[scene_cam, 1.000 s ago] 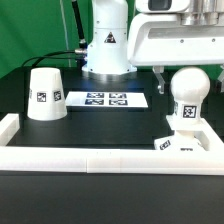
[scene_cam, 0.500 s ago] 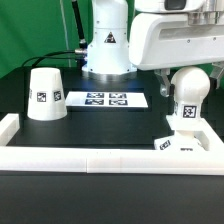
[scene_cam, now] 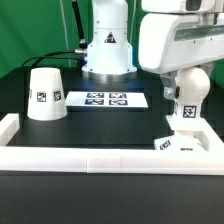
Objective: Assemble lamp
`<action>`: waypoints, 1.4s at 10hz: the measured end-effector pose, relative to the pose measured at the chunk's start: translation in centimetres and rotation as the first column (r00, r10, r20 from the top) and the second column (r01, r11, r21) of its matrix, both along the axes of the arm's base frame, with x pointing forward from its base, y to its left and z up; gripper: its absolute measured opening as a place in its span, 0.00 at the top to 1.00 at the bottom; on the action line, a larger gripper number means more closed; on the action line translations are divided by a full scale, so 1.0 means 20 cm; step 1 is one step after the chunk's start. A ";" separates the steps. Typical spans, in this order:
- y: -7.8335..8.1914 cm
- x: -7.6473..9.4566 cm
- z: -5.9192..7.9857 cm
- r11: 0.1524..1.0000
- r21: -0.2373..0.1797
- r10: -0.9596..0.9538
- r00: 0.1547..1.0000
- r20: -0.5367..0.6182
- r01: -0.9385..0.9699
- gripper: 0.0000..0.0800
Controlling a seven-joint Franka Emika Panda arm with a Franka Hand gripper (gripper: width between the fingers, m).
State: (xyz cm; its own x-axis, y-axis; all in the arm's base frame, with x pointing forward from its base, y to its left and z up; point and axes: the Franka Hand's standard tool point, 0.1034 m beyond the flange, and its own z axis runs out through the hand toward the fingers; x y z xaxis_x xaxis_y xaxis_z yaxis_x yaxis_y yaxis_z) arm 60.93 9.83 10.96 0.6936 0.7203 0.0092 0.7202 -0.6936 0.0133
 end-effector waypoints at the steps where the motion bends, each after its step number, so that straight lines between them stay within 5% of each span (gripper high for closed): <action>1: 0.00 0.00 0.00 0.998 -0.003 0.060 0.998 0.000 -0.060 0.13; 3: -0.01 0.00 0.00 0.992 -0.005 0.126 0.992 0.001 -0.126 0.13; 4: -0.01 0.00 0.00 0.992 -0.005 0.126 0.992 0.001 -0.126 0.28; 8: -0.01 0.00 0.00 0.994 -0.004 0.112 0.994 0.001 -0.112 0.28; 14: 0.00 0.00 0.00 0.906 0.029 -0.423 0.906 -0.003 0.423 0.28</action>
Offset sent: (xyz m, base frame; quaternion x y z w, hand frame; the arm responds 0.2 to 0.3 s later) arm 0.0000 0.0000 0.0000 0.0000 0.0000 -0.0650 0.9979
